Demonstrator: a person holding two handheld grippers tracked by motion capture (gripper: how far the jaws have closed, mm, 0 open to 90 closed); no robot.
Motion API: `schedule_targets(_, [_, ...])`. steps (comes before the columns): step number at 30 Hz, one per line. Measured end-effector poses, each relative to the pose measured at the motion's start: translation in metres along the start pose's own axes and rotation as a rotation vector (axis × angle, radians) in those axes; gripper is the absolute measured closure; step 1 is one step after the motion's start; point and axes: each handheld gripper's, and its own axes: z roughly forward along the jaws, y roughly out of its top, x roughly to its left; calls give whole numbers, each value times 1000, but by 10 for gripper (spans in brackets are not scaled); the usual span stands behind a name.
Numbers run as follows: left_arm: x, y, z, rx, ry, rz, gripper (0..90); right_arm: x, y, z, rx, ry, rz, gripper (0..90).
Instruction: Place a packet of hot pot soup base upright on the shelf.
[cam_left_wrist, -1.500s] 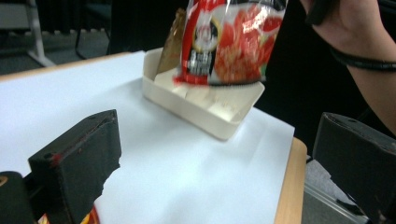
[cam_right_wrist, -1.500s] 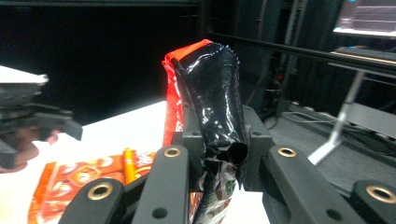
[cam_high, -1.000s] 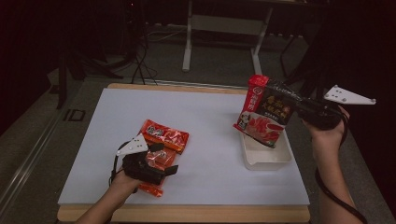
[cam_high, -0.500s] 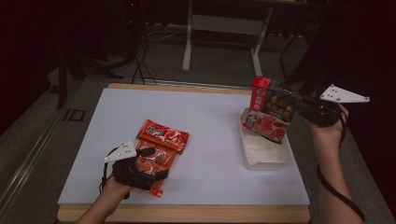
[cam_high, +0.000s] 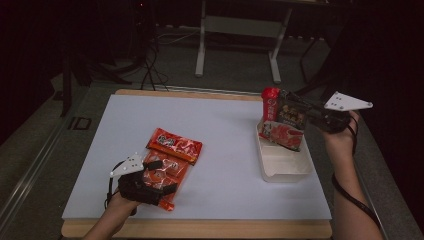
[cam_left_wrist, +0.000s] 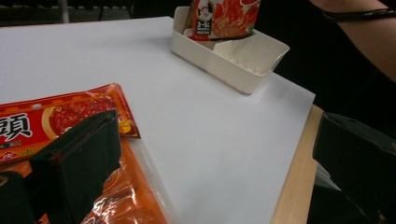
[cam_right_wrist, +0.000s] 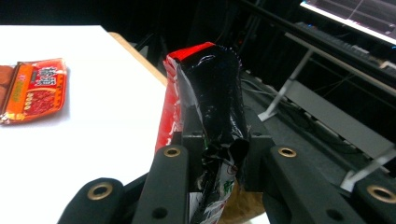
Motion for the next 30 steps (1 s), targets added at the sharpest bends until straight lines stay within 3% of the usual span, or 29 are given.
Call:
schedule_targets(10, [5,-6,0,-4,14,-14,17,-2,-6,14,-1,52,-5,761])
schedule_targets(16, [6,-7,-2,-14,15,-23,17,-5,-14,17,-45,95,28,754])
schedule_targets(23, [8,-8,-3,-24,15,-25,17,-1,-23,22,-47,124,35,749])
schedule_targets(30, [10,-10,-3,-25,19,-32,17,-3,-38,18,-104,108,120,742])
